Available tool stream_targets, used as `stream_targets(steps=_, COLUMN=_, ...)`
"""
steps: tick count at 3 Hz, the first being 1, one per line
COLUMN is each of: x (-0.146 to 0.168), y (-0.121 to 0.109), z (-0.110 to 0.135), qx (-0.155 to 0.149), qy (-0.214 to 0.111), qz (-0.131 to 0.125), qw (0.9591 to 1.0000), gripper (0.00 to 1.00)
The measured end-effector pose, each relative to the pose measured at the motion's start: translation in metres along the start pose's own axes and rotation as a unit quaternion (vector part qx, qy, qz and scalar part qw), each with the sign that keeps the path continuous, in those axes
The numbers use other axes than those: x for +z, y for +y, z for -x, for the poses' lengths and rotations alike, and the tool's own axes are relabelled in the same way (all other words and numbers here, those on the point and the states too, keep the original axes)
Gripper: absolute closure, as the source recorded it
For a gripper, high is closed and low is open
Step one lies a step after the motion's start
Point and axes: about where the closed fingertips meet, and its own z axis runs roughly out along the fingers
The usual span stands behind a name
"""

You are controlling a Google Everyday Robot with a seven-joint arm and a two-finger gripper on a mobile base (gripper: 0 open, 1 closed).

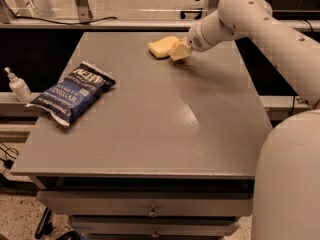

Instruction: Move orange near sponge

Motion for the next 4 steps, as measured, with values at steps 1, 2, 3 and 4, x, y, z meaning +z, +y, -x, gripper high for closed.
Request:
stream_targets(steps=1, x=0.0048, y=-0.0024, z=-0.0003, qx=0.003, qy=0.002, qz=-0.003, qw=1.0000, gripper=0.82)
stream_targets(steps=2, x=0.0068, y=-0.0037, z=0.0019, qx=0.002, qy=0.003, qz=-0.005, qw=1.0000, gripper=0.59)
stream_targets(steps=3, x=0.0073, y=-0.0043, z=0.0025, qx=0.002, qy=0.004, qz=-0.005, qw=1.0000, gripper=0.35)
stream_targets(steps=4, x=0.0080, y=-0.0040, z=0.0020, qx=0.002, qy=0.005, qz=-0.005, qw=1.0000, gripper=0.12)
